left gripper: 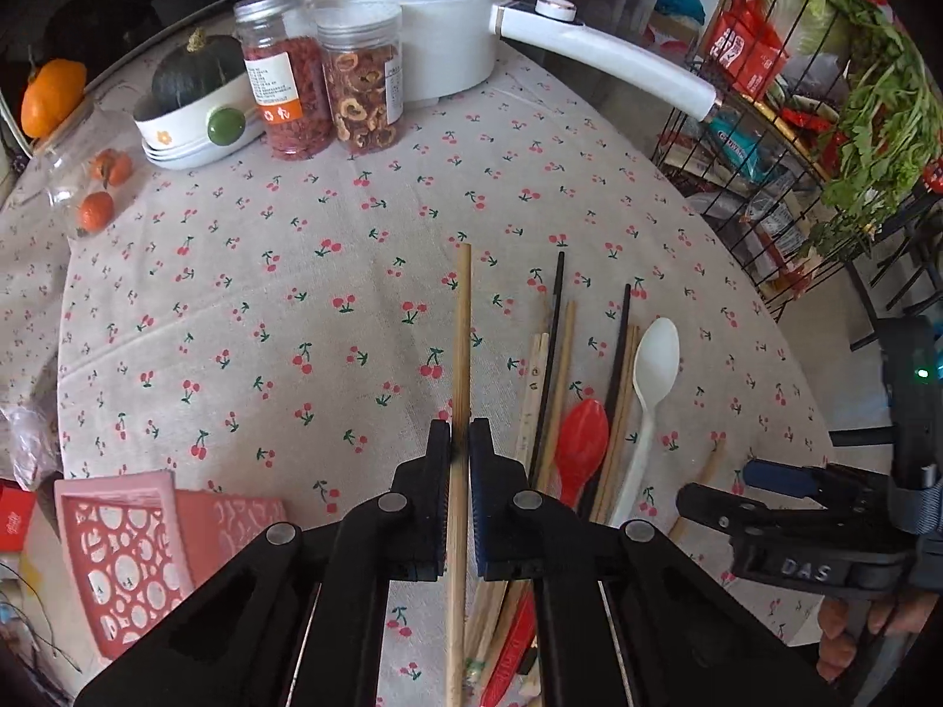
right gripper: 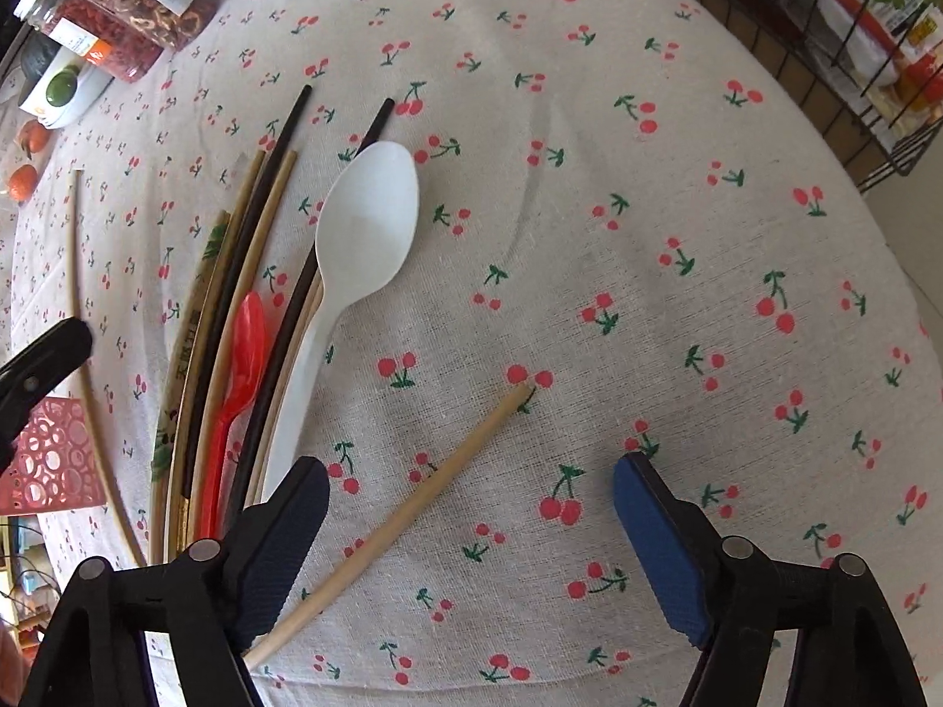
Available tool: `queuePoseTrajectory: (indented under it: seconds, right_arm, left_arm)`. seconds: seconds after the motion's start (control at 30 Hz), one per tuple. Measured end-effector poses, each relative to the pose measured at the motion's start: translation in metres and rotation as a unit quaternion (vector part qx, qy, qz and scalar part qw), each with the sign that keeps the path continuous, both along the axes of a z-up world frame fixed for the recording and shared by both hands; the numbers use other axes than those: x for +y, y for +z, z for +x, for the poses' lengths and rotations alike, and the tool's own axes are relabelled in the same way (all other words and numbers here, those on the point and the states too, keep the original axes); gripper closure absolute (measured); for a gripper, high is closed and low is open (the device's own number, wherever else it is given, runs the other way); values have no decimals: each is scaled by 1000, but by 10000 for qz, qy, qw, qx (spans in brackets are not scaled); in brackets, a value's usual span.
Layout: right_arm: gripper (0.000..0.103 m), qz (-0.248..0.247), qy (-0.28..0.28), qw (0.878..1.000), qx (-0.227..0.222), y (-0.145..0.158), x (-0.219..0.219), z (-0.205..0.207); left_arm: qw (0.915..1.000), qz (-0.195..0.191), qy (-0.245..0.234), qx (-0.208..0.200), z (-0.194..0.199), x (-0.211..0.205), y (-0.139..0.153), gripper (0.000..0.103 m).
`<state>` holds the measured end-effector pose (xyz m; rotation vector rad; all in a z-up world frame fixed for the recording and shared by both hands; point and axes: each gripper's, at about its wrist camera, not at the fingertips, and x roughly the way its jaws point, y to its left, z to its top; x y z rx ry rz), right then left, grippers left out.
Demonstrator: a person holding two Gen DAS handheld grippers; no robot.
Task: Organize utensils
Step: 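Grasp a loose wooden chopstick with the left tool while the right tool grasps another, then lift both wooden chopsticks and drop them into the pink basket, opening both tools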
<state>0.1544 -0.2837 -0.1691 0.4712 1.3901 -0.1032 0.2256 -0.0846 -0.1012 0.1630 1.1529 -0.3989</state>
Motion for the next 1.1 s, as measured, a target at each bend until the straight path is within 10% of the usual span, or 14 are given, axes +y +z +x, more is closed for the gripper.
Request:
queuePoseTrajectory:
  seconds: [0.33,0.43,0.6,1.1]
  right_arm:
    - [42,-1317,87,9910,-200,0,35,-6]
    - [76,-1252,76,9914,-382,4,35,-7]
    - [98,-740,153,9954,-588,4,32,-8]
    - [98,-448,606,9670,-2433,106,78,-52]
  left_arm:
    - [9962,-396,-217,-742,-54,43,64,97]
    - [9945,-628,-180,-821,-66,60,72,97]
    - [9915,-929,-27,-914,-78,84,77,97]
    - [9581,-1966,466,-2030,-113,162,138,97]
